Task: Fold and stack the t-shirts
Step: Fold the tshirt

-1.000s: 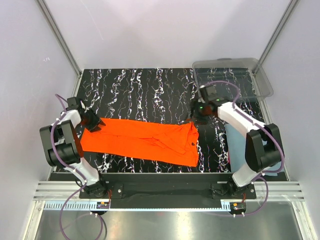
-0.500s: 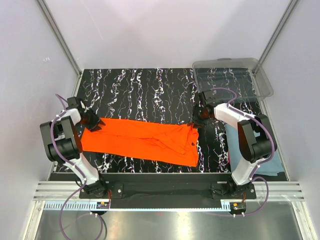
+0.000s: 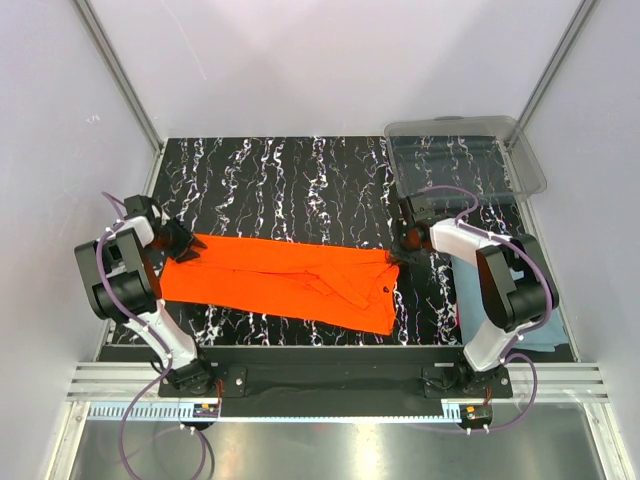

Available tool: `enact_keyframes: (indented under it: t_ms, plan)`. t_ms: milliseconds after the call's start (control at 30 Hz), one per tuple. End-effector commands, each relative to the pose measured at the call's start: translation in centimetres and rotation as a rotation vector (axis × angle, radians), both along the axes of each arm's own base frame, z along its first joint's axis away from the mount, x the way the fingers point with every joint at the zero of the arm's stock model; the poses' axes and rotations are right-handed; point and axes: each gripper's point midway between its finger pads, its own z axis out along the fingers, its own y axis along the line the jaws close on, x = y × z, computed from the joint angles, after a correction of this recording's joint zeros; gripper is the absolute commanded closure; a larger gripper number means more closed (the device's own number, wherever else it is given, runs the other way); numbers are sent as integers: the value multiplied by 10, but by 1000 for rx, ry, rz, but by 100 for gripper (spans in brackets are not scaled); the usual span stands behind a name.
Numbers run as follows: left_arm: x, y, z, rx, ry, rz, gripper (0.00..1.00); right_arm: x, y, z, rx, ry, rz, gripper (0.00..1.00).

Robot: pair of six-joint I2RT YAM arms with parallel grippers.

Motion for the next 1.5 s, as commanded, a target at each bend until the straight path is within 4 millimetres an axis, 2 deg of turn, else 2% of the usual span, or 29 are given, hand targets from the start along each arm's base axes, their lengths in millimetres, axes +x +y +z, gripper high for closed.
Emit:
enact_keyframes:
  t_ms: [0,67,133,167,233,300,333,367,400,433,467,533,567,600,633,667,700,733,833,1000,1033,1133,1300,1400,1467]
  plan:
    - [3,19,-3,75,-5,1,57,20,-1,8,-40,-69,49,74]
    - [7,20,15,102,-47,11,54,26,0,21,-43,-93,70,68]
    - [5,22,30,136,-48,40,52,25,-6,33,-78,-78,68,55]
    - [6,18,48,165,-86,35,49,19,-13,44,-120,-35,64,50]
    - [0,13,65,209,-96,36,46,8,-21,56,-147,-2,55,41]
    - [-6,-6,90,247,-158,4,44,-12,-21,74,-102,-6,27,38]
    - [-11,-14,97,257,-176,-10,43,-17,-20,93,-67,-52,5,32]
    - [-15,-33,100,253,-196,-55,43,-27,-20,95,-45,-33,-38,27]
    - [-27,-46,104,247,-218,-69,43,-35,-9,104,13,-34,-24,5]
    - [-34,-59,104,234,-228,-93,43,-39,-3,111,39,-44,-22,0]
    - [-42,-81,102,215,-234,-143,43,-44,5,122,65,-52,-38,0]
    - [-66,-103,98,188,-249,-150,43,-53,27,130,98,-38,-15,0]
    - [-76,-120,98,180,-265,-193,43,-54,33,134,108,-18,-80,0]
    - [-87,-125,89,178,-249,-187,43,-57,38,133,107,1,-106,0]
    - [-93,-131,98,174,-295,-196,43,-62,51,126,116,50,-155,0]
    - [-99,-138,98,171,-304,-219,43,-67,56,122,116,88,-176,0]
    - [-105,-140,95,173,-299,-223,43,-71,63,118,123,120,-191,0]
    - [-112,-140,98,176,-306,-231,43,-76,72,106,121,178,-234,0]
    - [-122,-139,99,193,-302,-253,43,-83,80,87,94,243,-320,0]
    - [-131,-143,118,161,-353,-240,43,-75,102,65,62,253,-472,0]
    - [-133,-144,121,154,-361,-237,43,-74,105,53,45,280,-515,0]
    - [-137,-144,129,145,-378,-231,42,-67,119,39,19,288,-539,0]
    - [-147,-140,139,161,-385,-231,41,-66,118,13,-48,296,-576,0]
    - [-150,-137,146,177,-397,-231,41,-62,115,-10,-100,302,-605,0]
    - [-150,-136,148,186,-404,-238,40,-53,118,-18,-101,277,-599,0]
